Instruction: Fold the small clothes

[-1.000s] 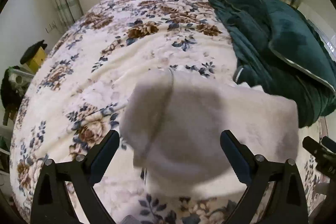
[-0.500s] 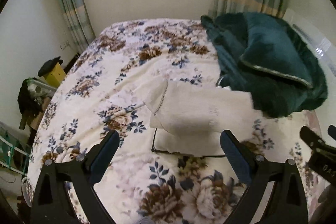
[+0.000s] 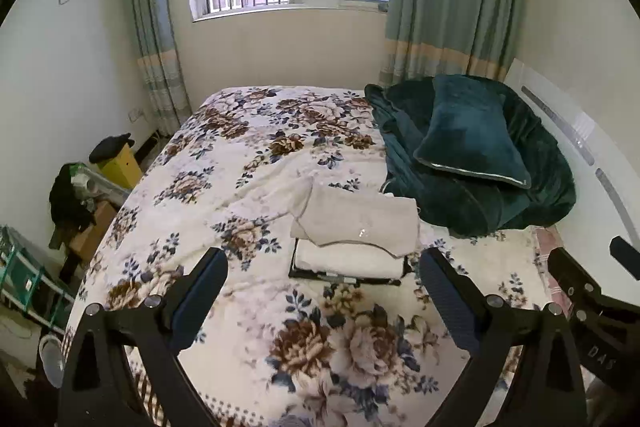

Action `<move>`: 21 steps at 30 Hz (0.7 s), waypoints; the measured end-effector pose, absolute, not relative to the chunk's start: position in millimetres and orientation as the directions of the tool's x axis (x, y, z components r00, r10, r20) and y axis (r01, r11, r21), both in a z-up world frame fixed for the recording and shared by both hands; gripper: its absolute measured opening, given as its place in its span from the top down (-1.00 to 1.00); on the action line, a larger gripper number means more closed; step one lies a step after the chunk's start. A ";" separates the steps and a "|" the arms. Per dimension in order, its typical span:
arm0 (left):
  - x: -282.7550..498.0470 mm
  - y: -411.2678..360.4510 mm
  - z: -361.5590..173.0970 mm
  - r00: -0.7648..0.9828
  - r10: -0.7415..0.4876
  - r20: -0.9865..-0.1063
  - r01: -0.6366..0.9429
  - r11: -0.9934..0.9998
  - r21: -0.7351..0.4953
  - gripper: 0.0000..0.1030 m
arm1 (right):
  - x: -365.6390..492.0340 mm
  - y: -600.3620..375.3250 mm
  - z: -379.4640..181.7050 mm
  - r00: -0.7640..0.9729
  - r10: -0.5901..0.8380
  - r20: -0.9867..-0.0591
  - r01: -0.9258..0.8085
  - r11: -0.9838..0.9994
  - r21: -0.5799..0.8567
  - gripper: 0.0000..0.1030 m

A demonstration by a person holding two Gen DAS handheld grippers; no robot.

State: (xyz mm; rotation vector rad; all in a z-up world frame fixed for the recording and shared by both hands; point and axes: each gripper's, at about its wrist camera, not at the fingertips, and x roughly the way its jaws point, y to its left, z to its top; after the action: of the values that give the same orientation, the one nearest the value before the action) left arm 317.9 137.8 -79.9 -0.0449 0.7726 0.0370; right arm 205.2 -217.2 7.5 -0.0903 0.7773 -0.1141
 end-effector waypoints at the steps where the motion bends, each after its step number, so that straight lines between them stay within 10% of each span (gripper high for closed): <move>1: 310.7 138.4 -74.4 0.722 0.025 -0.692 -0.055 0.998 -0.022 -0.90 | 194.2 -216.6 16.4 0.712 -0.127 -0.691 0.064 0.991 -0.116 -0.98; 21: 235.2 135.7 -28.3 0.764 0.042 -0.643 -0.066 0.998 -0.013 -1.00 | 91.3 -228.1 107.6 0.767 -0.080 -0.637 0.017 0.994 -0.104 -1.00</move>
State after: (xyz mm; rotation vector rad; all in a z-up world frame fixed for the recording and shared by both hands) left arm 235.2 135.7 -28.3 -0.0355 0.6983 0.0587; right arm 91.3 -228.1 107.6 -0.0938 0.6956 -0.0530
